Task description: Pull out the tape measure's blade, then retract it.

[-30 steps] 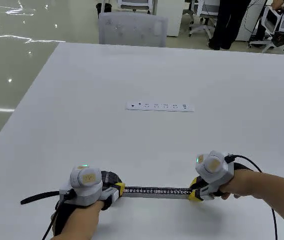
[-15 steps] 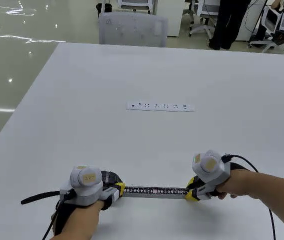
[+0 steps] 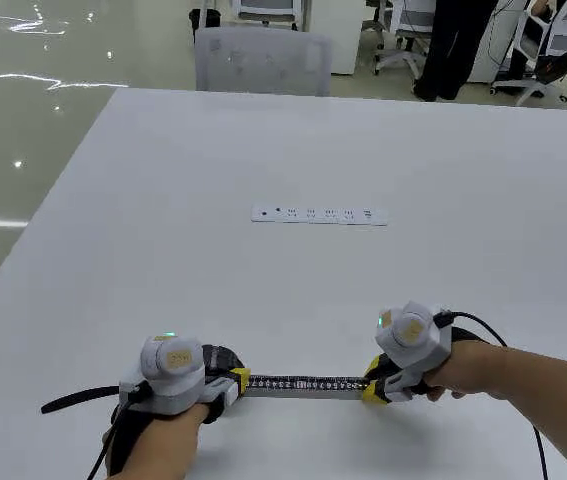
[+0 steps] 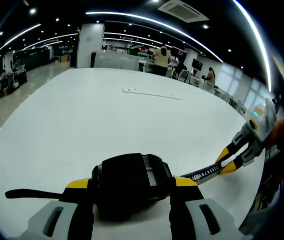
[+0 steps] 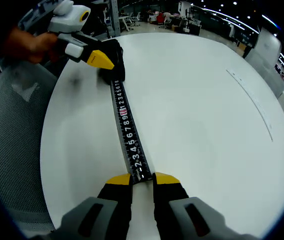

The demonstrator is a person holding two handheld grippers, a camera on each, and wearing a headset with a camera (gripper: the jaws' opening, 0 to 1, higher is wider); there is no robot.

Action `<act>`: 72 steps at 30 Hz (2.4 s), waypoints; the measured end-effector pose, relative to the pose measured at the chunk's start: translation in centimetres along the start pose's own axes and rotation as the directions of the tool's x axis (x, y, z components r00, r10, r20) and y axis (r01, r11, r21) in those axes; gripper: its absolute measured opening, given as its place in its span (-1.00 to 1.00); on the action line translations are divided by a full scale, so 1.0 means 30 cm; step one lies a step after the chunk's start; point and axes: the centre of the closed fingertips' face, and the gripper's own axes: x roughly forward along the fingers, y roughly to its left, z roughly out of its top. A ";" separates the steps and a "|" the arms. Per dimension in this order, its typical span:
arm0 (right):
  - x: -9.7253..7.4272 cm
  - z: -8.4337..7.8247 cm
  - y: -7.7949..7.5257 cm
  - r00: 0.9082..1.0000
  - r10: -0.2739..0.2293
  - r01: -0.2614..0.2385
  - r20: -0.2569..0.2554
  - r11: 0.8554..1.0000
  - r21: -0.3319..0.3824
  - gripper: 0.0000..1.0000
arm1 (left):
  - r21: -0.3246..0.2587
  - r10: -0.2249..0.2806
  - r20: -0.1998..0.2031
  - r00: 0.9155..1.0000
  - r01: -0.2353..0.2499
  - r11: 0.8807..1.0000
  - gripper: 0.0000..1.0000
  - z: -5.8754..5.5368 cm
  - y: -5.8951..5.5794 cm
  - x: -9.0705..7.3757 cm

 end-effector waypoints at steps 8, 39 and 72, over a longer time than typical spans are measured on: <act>0.005 0.011 0.003 1.000 0.000 0.000 -0.005 1.000 0.005 -0.72 | 0.002 -0.001 -0.001 1.000 0.001 1.000 0.15 -0.001 0.002 0.001; 0.016 0.027 0.006 1.000 -0.011 0.011 0.006 0.999 0.030 -0.72 | -0.002 0.040 -0.022 0.999 -0.040 0.999 0.23 0.002 -0.003 0.009; 0.020 0.033 0.006 0.999 -0.013 0.013 0.030 1.000 0.022 -0.72 | 0.018 0.022 -0.005 1.000 -0.022 1.000 0.17 0.014 0.004 0.012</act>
